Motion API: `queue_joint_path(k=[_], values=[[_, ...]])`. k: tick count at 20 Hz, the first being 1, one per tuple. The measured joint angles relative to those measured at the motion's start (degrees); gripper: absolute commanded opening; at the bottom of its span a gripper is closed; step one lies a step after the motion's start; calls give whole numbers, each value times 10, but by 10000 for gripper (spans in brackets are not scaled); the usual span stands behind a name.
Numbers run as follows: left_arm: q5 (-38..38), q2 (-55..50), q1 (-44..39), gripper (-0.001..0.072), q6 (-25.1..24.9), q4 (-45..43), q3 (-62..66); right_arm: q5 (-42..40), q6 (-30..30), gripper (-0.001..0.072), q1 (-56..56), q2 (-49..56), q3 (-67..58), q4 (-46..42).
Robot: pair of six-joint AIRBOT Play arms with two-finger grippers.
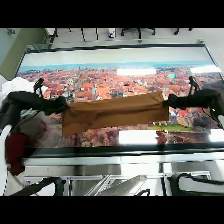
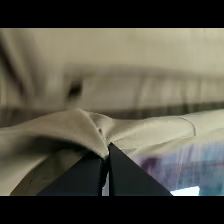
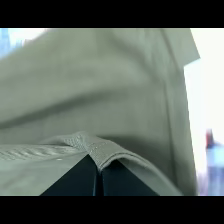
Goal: Fold the shirts.
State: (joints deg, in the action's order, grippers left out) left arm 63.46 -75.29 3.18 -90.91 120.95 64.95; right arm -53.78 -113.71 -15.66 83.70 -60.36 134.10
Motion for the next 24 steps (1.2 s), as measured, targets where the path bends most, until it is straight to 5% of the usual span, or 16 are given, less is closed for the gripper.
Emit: queue_joint_path(k=[4, 5, 6, 7, 8, 9, 12, 13, 14, 22, 23, 24], values=[[-31, -126, -20, 13, -1, 2, 96, 25, -15, 33, 19, 106, -83, 6], [-34, -151, -23, 13, -1, 2, 118, 28, -17, 147, 21, 123, -98, 6], [-35, -175, -26, 14, -1, 2, 140, 31, -22, 384, 22, 137, -111, 8], [-35, -195, -29, 143, -1, 2, 159, 31, -29, 454, 22, 146, -122, 8], [-30, -211, -30, 468, -2, 2, 176, 25, -34, 454, 21, 153, -133, 7], [-22, -224, -31, 705, -1, 3, 193, 13, -39, 458, 17, 157, -148, 7], [9, -254, -33, 708, -1, 4, 243, -26, -43, 475, -8, 167, -194, -4], [20, -260, -33, 708, -1, 6, 261, -41, -43, 584, -19, 172, -208, -6], [31, -265, -33, 708, -1, 6, 277, -53, -42, 606, -28, 178, -219, -9], [135, -279, -32, 691, 28, 7, 423, -169, -23, 602, -50, 282, -299, -5], [147, -279, -33, 439, 32, 7, 439, -178, -20, 598, -48, 291, -304, 3], [156, -279, -36, 80, 34, 7, 452, -187, -20, 526, -45, 299, -308, 11]])
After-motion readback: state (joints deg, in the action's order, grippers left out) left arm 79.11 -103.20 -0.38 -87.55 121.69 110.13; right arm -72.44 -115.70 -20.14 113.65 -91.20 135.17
